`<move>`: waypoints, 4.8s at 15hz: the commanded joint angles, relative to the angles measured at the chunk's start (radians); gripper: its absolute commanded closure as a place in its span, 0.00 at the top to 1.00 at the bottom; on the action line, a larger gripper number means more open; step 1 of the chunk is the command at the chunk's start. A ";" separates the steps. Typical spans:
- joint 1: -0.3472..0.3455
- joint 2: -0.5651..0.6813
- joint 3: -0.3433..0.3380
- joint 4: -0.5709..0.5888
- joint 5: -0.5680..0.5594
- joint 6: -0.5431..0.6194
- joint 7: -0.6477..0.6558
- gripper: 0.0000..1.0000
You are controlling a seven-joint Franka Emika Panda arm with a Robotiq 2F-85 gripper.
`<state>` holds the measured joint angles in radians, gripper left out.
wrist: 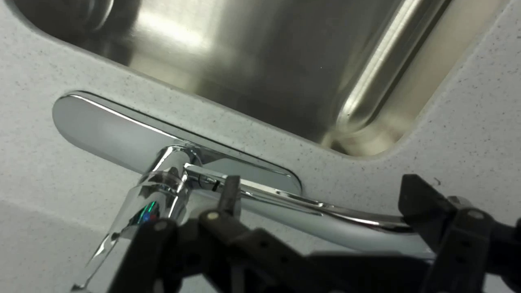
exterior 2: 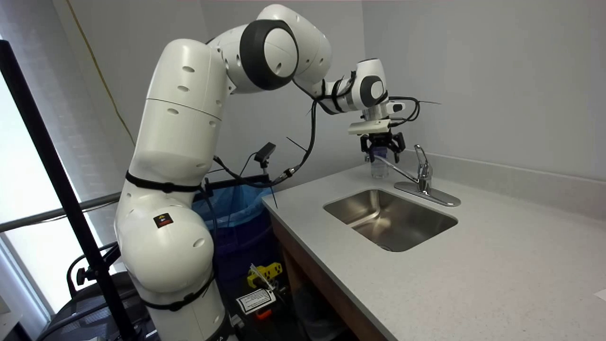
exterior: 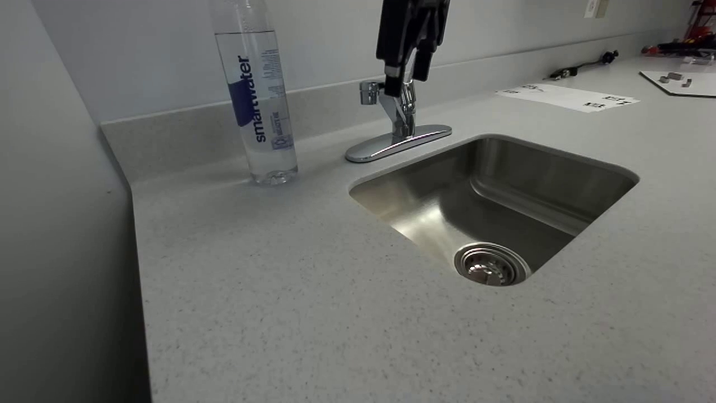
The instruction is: Push the faucet of the sink to the left and close the tap.
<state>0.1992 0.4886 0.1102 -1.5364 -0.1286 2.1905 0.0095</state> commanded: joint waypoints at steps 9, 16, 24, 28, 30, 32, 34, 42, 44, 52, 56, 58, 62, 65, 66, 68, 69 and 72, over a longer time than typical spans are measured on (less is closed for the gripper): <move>0.068 0.177 -0.043 0.296 -0.053 -0.034 0.076 1.00; 0.097 0.221 -0.082 0.371 -0.093 -0.022 0.148 1.00; 0.136 0.271 -0.142 0.471 -0.175 0.001 0.226 1.00; 0.135 0.294 -0.171 0.528 -0.199 0.011 0.248 1.00; 0.129 0.291 -0.171 0.525 -0.193 0.014 0.245 1.00; 0.126 0.287 -0.172 0.517 -0.186 0.013 0.243 1.00; 0.121 0.283 -0.171 0.505 -0.179 0.008 0.242 1.00; 0.087 0.237 -0.151 0.411 -0.141 0.016 0.233 1.00; 0.078 0.225 -0.147 0.383 -0.129 0.019 0.226 1.00; 0.071 0.159 -0.123 0.244 -0.090 0.025 0.219 1.00; 0.070 0.097 -0.121 0.143 -0.091 0.030 0.222 1.00; 0.068 0.065 -0.120 0.091 -0.093 0.033 0.223 1.00; 0.057 0.015 -0.112 -0.006 -0.085 0.040 0.221 1.00; 0.054 -0.008 -0.107 -0.054 -0.085 0.070 0.223 1.00; 0.052 -0.015 -0.107 -0.068 -0.084 0.080 0.223 1.00; 0.051 -0.026 -0.106 -0.090 -0.084 0.099 0.224 1.00; 0.051 -0.031 -0.107 -0.099 -0.085 0.109 0.225 1.00; 0.049 -0.053 -0.111 -0.119 -0.089 0.137 0.233 1.00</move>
<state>0.2722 0.4999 -0.0198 -1.5596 -0.2337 2.3120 0.2380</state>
